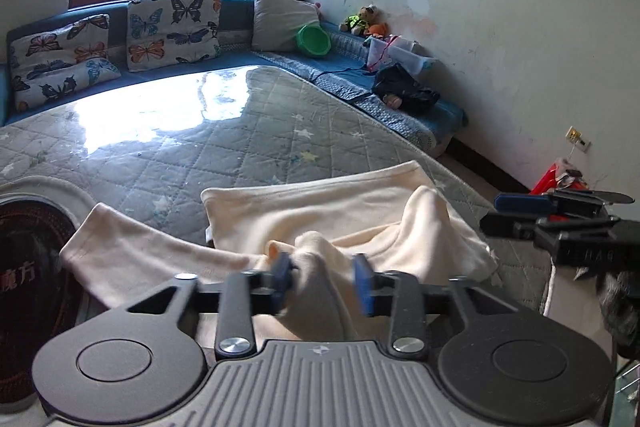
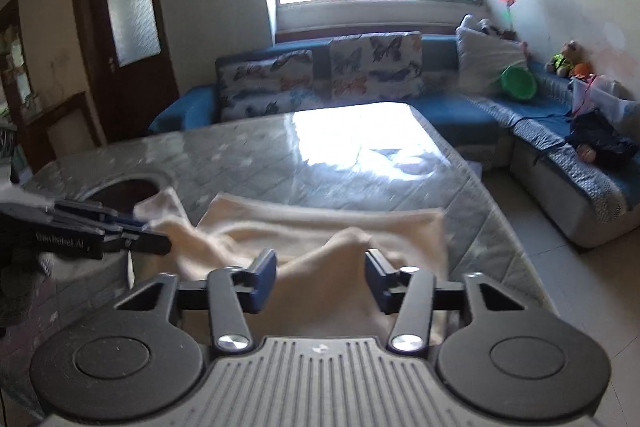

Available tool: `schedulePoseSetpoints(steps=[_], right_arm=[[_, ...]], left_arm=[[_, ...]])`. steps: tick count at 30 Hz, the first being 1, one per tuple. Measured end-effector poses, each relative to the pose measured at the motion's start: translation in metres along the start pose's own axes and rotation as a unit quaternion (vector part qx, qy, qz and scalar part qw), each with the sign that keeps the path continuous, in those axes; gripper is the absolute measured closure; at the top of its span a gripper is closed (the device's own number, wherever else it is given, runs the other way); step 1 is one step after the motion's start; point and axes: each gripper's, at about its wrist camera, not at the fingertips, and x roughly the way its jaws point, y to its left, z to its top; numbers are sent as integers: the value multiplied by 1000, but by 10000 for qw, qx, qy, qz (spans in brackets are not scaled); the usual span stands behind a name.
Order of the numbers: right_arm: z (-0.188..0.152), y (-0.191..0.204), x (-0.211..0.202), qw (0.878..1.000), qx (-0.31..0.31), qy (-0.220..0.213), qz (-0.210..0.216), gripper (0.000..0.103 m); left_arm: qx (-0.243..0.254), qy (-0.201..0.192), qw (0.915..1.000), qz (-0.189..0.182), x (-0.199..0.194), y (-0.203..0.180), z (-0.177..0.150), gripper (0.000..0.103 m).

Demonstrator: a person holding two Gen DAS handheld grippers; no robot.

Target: Fold clothes

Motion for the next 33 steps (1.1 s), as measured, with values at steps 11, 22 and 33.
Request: schedulePoseSetpoints(steps=[11, 22, 33], right_arm=[[-27, 25, 2, 9992, -52, 366, 120, 21], [-34, 33, 5, 9987, -47, 489, 116, 10], [-39, 37, 5, 9985, -10, 549, 83, 4]], left_arm=[[-87, 190, 9994, 273, -15, -22, -30, 45], [-119, 275, 9976, 623, -21, -33, -38, 22], [-162, 379, 9950, 911, -20, -41, -47, 13]])
